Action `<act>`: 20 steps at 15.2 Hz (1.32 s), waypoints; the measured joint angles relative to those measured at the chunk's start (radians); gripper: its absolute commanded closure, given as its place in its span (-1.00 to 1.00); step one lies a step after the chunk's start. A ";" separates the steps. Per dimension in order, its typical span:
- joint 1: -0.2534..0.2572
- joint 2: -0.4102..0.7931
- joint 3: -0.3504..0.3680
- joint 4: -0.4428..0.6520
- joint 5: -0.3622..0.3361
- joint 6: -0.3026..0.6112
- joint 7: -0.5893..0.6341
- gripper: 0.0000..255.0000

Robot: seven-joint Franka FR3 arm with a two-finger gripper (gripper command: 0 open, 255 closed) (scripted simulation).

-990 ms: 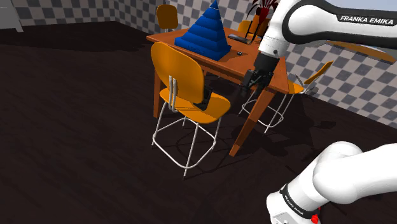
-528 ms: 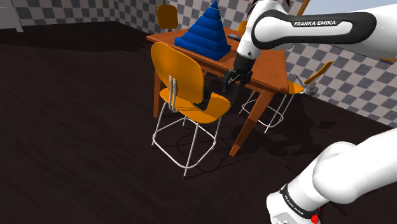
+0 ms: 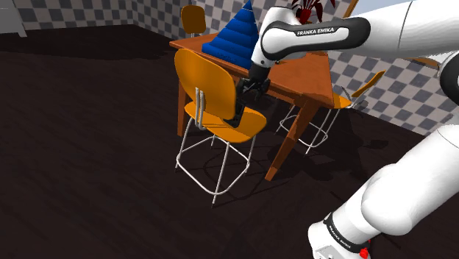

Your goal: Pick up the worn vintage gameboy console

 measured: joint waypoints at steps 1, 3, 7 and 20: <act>0.001 0.022 0.002 0.012 -0.004 0.013 0.006 -1.00; 0.000 0.043 0.000 0.012 -0.007 0.035 0.005 -1.00; 0.000 0.064 0.000 -0.018 -0.007 0.087 0.005 -1.00; 0.000 0.077 0.000 -0.036 -0.007 0.120 0.003 1.00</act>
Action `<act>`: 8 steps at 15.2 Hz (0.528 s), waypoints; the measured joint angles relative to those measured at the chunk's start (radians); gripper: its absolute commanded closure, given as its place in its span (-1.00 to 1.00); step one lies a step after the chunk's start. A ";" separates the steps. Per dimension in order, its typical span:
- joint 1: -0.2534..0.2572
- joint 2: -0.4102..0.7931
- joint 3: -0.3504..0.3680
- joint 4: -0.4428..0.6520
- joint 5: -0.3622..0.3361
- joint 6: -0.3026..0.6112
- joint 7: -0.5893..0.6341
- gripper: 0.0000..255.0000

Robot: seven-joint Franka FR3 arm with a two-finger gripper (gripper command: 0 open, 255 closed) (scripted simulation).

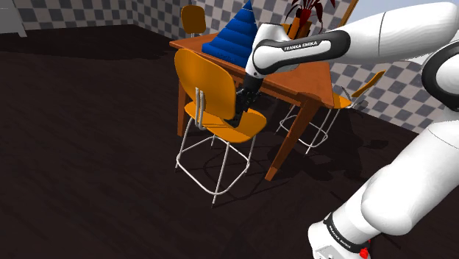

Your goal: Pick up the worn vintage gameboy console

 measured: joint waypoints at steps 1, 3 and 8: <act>0.000 -0.003 0.000 0.002 0.000 -0.006 0.000 1.00; -0.001 -0.012 0.000 0.016 0.000 -0.030 0.000 1.00; -0.001 -0.030 0.000 0.057 0.000 -0.088 0.001 1.00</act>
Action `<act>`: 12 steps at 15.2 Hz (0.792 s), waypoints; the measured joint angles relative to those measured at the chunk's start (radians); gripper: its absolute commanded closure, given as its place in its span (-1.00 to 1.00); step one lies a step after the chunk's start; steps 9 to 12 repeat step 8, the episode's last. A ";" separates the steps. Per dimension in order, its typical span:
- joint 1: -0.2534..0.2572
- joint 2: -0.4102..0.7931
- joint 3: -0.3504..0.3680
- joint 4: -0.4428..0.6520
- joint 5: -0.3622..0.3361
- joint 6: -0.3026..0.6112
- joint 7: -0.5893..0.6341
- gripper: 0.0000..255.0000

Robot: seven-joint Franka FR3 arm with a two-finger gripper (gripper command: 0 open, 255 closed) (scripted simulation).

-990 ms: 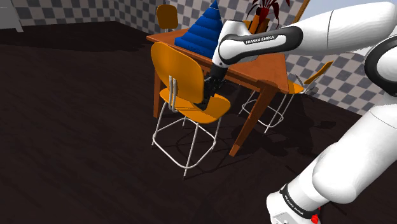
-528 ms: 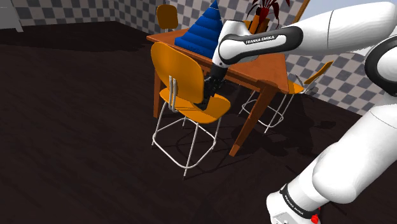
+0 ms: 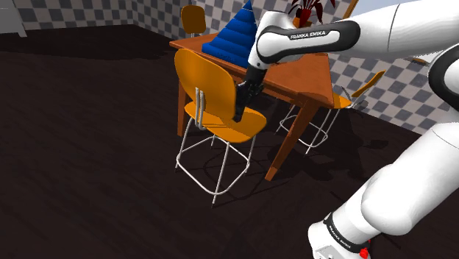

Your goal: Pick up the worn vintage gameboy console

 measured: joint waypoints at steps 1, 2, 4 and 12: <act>0.000 -0.005 0.000 0.011 0.000 -0.016 0.000 1.00; 0.000 -0.010 0.000 0.018 0.000 -0.027 0.001 1.00; 0.000 -0.011 0.000 0.041 0.000 -0.052 0.002 1.00; -0.001 -0.022 -0.001 0.077 0.000 -0.099 0.000 1.00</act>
